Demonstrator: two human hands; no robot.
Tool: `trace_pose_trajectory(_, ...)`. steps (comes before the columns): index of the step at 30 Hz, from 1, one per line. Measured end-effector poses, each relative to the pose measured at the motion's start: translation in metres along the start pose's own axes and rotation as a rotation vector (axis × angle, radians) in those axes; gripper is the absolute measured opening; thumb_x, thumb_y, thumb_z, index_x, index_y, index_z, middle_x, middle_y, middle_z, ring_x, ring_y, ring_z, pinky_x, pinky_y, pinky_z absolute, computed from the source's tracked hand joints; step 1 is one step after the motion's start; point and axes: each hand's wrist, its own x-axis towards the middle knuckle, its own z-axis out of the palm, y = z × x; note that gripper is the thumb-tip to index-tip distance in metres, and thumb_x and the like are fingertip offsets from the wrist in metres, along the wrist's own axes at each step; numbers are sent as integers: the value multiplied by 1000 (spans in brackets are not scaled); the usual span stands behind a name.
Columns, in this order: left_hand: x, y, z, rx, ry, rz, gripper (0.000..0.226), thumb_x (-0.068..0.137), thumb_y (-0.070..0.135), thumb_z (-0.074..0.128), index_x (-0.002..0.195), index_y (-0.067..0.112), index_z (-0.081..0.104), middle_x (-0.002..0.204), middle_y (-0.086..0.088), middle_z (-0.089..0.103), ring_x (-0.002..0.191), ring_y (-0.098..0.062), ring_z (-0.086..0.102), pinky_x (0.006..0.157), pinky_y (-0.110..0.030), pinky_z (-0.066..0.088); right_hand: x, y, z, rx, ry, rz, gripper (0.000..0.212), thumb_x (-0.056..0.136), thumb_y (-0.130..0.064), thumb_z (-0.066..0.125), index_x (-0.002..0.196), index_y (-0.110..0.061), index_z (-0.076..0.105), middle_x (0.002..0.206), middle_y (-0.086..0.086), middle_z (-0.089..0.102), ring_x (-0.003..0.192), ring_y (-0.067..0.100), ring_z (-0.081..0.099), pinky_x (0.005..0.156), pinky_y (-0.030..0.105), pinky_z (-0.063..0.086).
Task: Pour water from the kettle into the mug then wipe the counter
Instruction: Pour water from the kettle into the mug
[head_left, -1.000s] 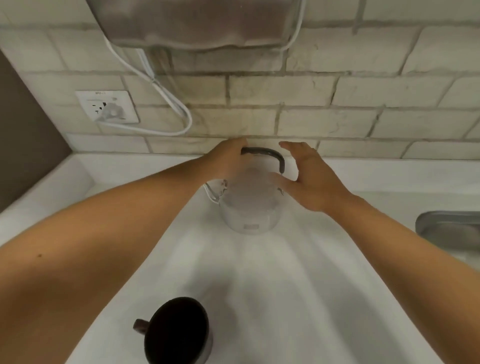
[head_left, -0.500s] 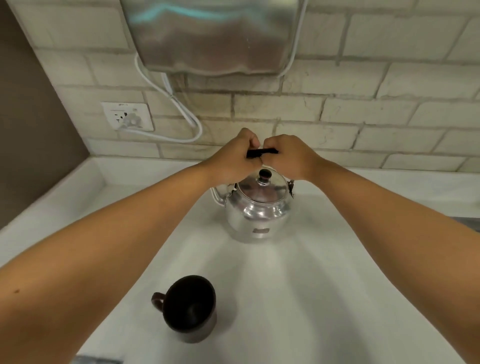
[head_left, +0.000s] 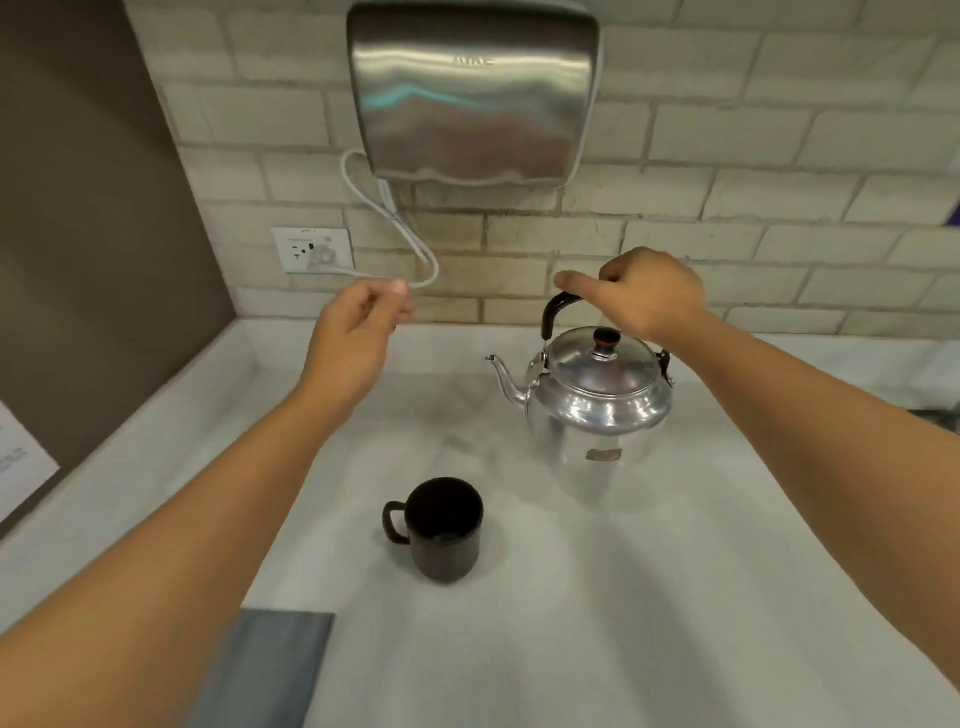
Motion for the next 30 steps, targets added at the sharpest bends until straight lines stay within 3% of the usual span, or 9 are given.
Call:
trace_pose_trajectory(3, -41, -44, -18, 110, 51, -166, 29, 97, 37, 45, 81, 24, 66, 86, 3, 69, 80, -7, 63, 88, -30, 49, -23, -2, -7, 29, 70, 28, 62, 67, -72, 47, 41, -19, 31, 39, -5, 31, 41, 18, 36, 45, 27, 28)
trace_pose_trajectory(7, -92, -93, -23, 288, -52, -320, 39, 96, 44, 40, 90, 19, 69, 95, 0, 70, 95, -16, 63, 82, -29, 43, -51, -8, -6, 37, 119, 53, 53, 67, -59, 50, 43, -18, 28, 42, -2, 24, 44, 20, 29, 45, 27, 25)
trace_pose_trajectory(10, -114, -108, -15, 294, -138, -375, 44, 97, 45, 38, 94, 13, 69, 97, -1, 70, 95, -17, 64, 82, -29, 44, -70, -14, -1, 2, 109, 59, 47, 66, -54, 47, 45, -16, 29, 43, 0, 25, 44, 19, 27, 43, 28, 23)
trace_pose_trajectory(13, -126, -115, -8, 348, -169, -364, 51, 99, 43, 34, 80, 4, 60, 81, -10, 66, 77, -20, 59, 69, -31, 43, -83, -19, 2, -29, 99, 39, 46, 66, -51, 47, 43, -16, 29, 43, -2, 23, 43, 19, 26, 44, 27, 22)
trace_pose_trajectory(18, -131, -116, -2, 383, -152, -329, 48, 100, 37, 30, 59, 15, 40, 57, 1, 47, 56, -16, 44, 55, -30, 35, -97, -27, 12, -105, 58, -8, 45, 67, -50, 48, 44, -15, 32, 41, -1, 26, 42, 19, 26, 42, 26, 20)
trace_pose_trajectory(30, -128, -117, -5, 335, -202, -339, 45, 100, 35, 33, 58, 18, 31, 56, 3, 39, 59, -17, 41, 56, -29, 33, -92, -48, 27, -346, -9, -214, 46, 74, -49, 44, 45, -15, 35, 38, -1, 30, 40, 21, 30, 43, 24, 22)
